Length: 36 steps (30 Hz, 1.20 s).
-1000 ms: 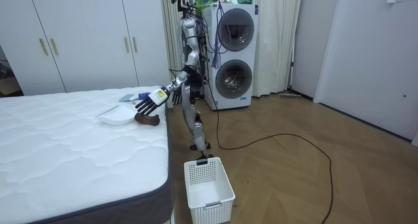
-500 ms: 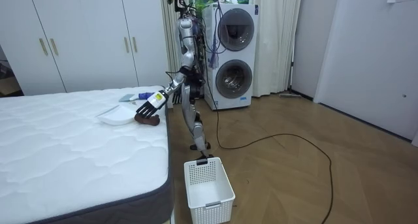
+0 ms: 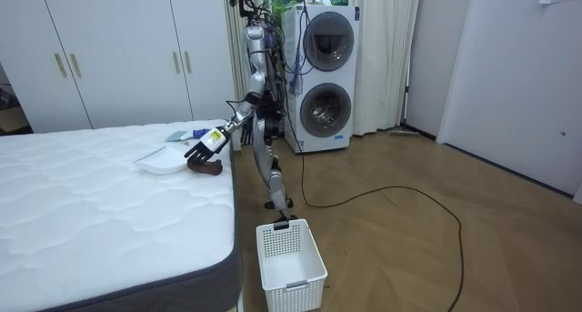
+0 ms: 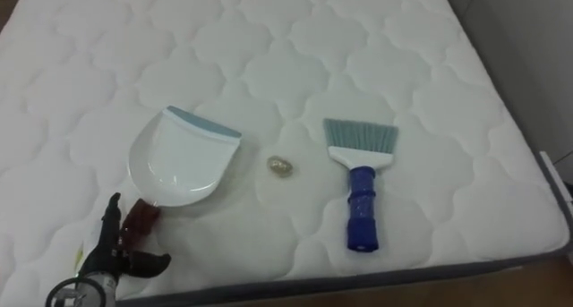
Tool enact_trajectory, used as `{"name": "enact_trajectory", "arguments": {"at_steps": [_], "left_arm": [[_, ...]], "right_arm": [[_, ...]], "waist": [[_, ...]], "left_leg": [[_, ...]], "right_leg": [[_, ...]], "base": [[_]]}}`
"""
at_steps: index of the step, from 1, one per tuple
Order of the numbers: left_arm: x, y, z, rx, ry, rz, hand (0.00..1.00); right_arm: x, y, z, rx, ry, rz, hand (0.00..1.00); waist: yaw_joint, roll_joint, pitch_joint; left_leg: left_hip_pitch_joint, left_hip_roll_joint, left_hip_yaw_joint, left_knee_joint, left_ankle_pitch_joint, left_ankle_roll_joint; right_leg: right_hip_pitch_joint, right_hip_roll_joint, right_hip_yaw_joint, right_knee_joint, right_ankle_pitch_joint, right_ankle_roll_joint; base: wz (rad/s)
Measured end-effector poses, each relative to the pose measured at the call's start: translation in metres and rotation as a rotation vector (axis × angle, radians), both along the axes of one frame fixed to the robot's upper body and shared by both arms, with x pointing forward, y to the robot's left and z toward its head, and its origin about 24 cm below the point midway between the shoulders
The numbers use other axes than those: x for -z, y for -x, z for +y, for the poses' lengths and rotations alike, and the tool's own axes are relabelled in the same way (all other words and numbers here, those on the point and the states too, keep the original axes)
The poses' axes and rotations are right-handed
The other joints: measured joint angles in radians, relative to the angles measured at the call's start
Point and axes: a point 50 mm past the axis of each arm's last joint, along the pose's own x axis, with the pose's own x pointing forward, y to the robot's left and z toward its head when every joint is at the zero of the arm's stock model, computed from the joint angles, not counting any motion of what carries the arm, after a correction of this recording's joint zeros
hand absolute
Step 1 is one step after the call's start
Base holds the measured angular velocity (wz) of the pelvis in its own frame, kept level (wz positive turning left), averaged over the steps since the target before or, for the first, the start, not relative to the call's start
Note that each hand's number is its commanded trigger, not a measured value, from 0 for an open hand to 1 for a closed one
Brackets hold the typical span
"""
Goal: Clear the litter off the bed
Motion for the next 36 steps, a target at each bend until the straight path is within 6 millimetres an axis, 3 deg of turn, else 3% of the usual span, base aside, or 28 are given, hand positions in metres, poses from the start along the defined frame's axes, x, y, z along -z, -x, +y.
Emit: {"name": "enact_trajectory", "arguments": {"at_steps": [24,34,36], "left_arm": [[0.006,0.001,0.001,-0.008,0.005,0.049,0.0],[0.001,-0.01,0.004,-0.009,-0.011,0.042,0.0],[0.001,-0.01,0.005,-0.008,-0.015,0.048,0.0]], "right_arm": [[-0.004,-0.017,-0.001,-0.135,0.052,-0.014,0.0],[-0.005,-0.018,-0.003,-0.134,0.099,-0.017,0.0],[-0.005,-0.019,-0.004,-0.13,0.108,-0.021,0.0]], "waist": [[0.0,-0.004,0.0029],[-0.003,-0.003,0.0037],[-0.002,-0.001,0.0051]], "left_leg": [[-0.075,-0.001,-0.005,0.001,0.002,0.0],[-0.103,0.002,-0.036,-0.001,0.004,0.0],[-0.104,0.004,-0.067,-0.002,0.004,0.0]], "right_leg": [[-0.071,0.0,-0.006,-0.001,0.0,0.0],[-0.108,0.0,-0.002,0.009,0.0,0.0],[-0.124,0.0,-0.012,0.036,0.0,0.0]], "base": [[0.0],[0.0],[-0.06]]}}
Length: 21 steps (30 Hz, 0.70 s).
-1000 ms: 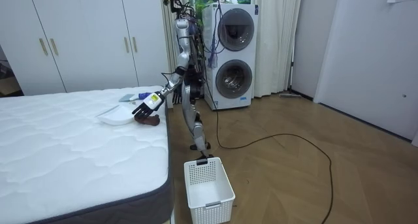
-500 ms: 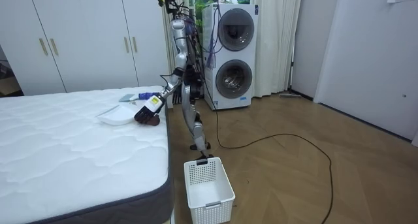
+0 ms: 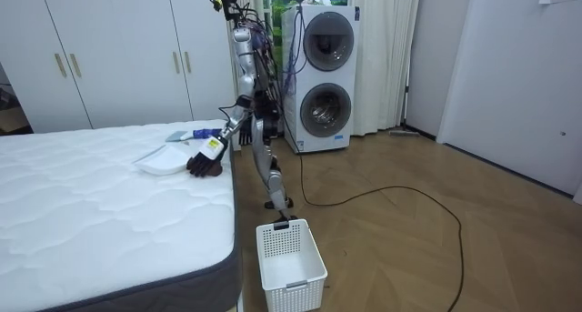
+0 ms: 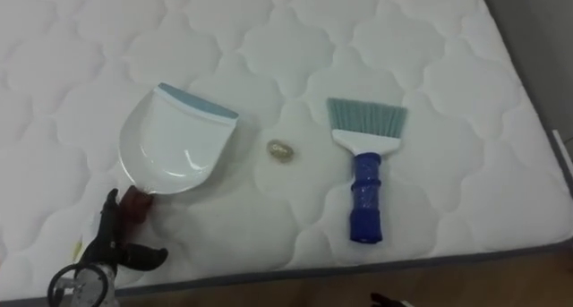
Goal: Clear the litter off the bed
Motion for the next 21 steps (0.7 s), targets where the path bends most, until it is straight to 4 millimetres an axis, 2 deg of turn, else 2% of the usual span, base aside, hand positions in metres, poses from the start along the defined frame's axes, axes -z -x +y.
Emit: {"name": "enact_trajectory", "arguments": {"at_steps": [1,3,4,5,6,7,8,9,10,12,17,21], "left_arm": [[0.0,0.0,0.0,0.002,0.002,0.002,0.0],[0.001,0.001,0.0,-0.005,0.01,0.009,0.0],[0.001,0.002,0.005,-0.017,0.006,0.016,0.0],[0.003,0.005,0.01,-0.043,0.001,0.038,0.0],[0.004,0.004,0.01,-0.045,0.0,0.048,0.0],[0.005,0.004,0.012,-0.045,0.002,0.065,0.0],[0.005,0.004,0.014,-0.053,0.004,0.074,0.0],[0.003,-0.001,0.014,-0.059,0.01,0.06,0.0],[0.002,-0.002,0.013,-0.06,0.011,0.057,0.0],[0.001,-0.007,0.01,-0.044,0.012,0.044,0.0],[0.004,-0.005,0.009,-0.033,0.025,0.088,0.0],[0.005,-0.006,0.009,-0.03,0.028,0.118,0.0]], "right_arm": [[0.0,0.0,0.0,0.005,0.0,-0.002,0.0],[-0.002,-0.004,-0.003,0.021,0.01,-0.018,0.0],[-0.004,-0.012,-0.001,0.009,0.02,-0.043,0.0],[-0.007,-0.02,-0.002,-0.002,0.034,-0.067,0.0],[-0.007,-0.019,-0.003,-0.002,0.046,-0.068,0.0],[-0.005,-0.014,-0.006,0.002,0.061,-0.052,0.0],[-0.004,-0.012,-0.006,0.021,0.06,-0.046,0.0],[-0.004,-0.013,-0.005,0.014,0.057,-0.048,0.0],[-0.004,-0.013,-0.004,0.009,0.056,-0.047,0.0],[-0.004,-0.013,-0.003,0.017,0.05,-0.042,0.0],[-0.003,-0.011,-0.004,0.036,0.05,-0.013,0.0],[-0.003,-0.01,-0.005,0.049,0.05,0.0,0.0]], "waist": [[0.001,0.002,0.0009],[0.009,0.018,0.0133],[0.019,0.014,0.0132],[0.008,0.018,0.0106],[-0.005,0.031,0.0101],[-0.014,0.03,0.0104],[-0.016,0.023,0.0152],[-0.019,0.023,0.0151],[-0.017,0.018,0.0156],[-0.01,0.001,0.0144],[-0.012,0.002,0.014],[-0.013,0.004,0.0122]], "left_leg": [[0.001,0.001,-0.017,-0.001,0.001,0.0],[0.011,0.008,-0.105,-0.007,0.003,0.0],[0.003,0.007,-0.167,-0.004,0.003,-0.002],[-0.019,0.008,-0.166,0.01,-0.002,-0.012],[-0.032,0.012,-0.149,0.012,0.003,-0.023],[-0.035,0.013,-0.086,-0.003,0.014,-0.042],[-0.033,0.019,-0.023,-0.036,0.032,-0.048],[-0.039,0.026,0.02,-0.069,0.057,-0.029],[-0.035,0.028,0.036,-0.07,0.062,-0.023],[-0.03,0.018,0.038,-0.065,0.067,-0.016],[-0.033,0.0,0.042,-0.053,0.071,-0.01],[-0.032,-0.001,0.044,-0.058,0.071,-0.009]], "right_leg": [[-0.01,0.0,-0.006,0.015,0.0,0.0],[-0.071,0.004,-0.035,0.101,-0.02,0.004],[-0.125,0.012,-0.017,0.039,-0.002,-0.01],[-0.156,0.011,-0.035,-0.018,0.111,-0.041],[-0.148,0.013,-0.048,-0.028,0.127,-0.046],[-0.139,0.006,-0.047,-0.035,0.127,-0.047],[-0.134,0.006,-0.029,-0.035,0.127,-0.047],[-0.133,0.007,-0.016,-0.034,0.126,-0.045],[-0.133,0.007,-0.018,-0.033,0.126,-0.044],[-0.128,0.001,-0.026,-0.035,0.124,-0.04],[-0.122,-0.008,-0.017,-0.034,0.125,-0.028],[-0.126,-0.009,-0.014,-0.023,0.125,-0.028]], "base": [[-0.14],[-0.37],[-0.56],[-0.37],[0.09],[0.26],[0.22],[0.11],[0.15],[0.1],[-0.01],[0.0]]}}
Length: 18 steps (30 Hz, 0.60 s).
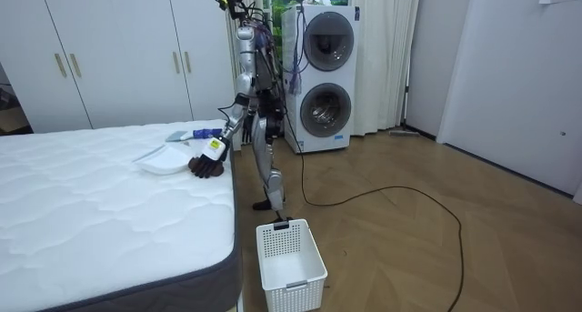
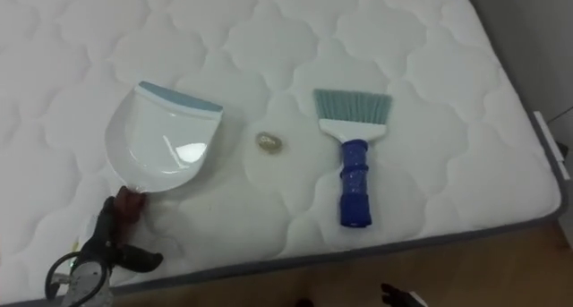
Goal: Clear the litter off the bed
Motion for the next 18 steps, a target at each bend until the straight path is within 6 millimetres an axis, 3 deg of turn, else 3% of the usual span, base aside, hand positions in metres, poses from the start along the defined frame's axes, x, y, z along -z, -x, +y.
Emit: {"name": "enact_trajectory", "arguments": {"at_steps": [4,17,18], "left_arm": [[0.0019,0.0019,0.0,-0.001,0.003,0.024,0.0],[0.0024,0.0004,0.0011,-0.003,0.002,0.052,0.0],[0.0025,0.0004,0.0011,-0.002,0.003,0.053,0.09]], "right_arm": [[0.0001,0.0002,-0.0006,0.002,0.003,0.007,0.0],[0.0001,-0.0005,-0.0009,0.012,0.002,0.012,0.0],[0.0001,-0.0005,-0.0008,0.01,0.002,0.012,0.0]], "waist": [[0.001,0.003,-0.0059],[0.001,0.003,-0.0073],[0.001,0.003,-0.0073]], "left_leg": [[-0.001,0.0,0.008,0.007,0.005,0.0],[0.003,0.0,0.025,0.006,0.005,0.001],[0.003,0.0,0.026,0.006,0.005,0.001]], "right_leg": [[-0.005,-0.003,0.003,0.005,-0.001,-0.001],[-0.007,-0.004,0.01,0.006,-0.002,0.0],[-0.007,-0.004,0.01,0.006,-0.002,0.0]], "base": [[-0.05],[0.0],[0.0]]}}
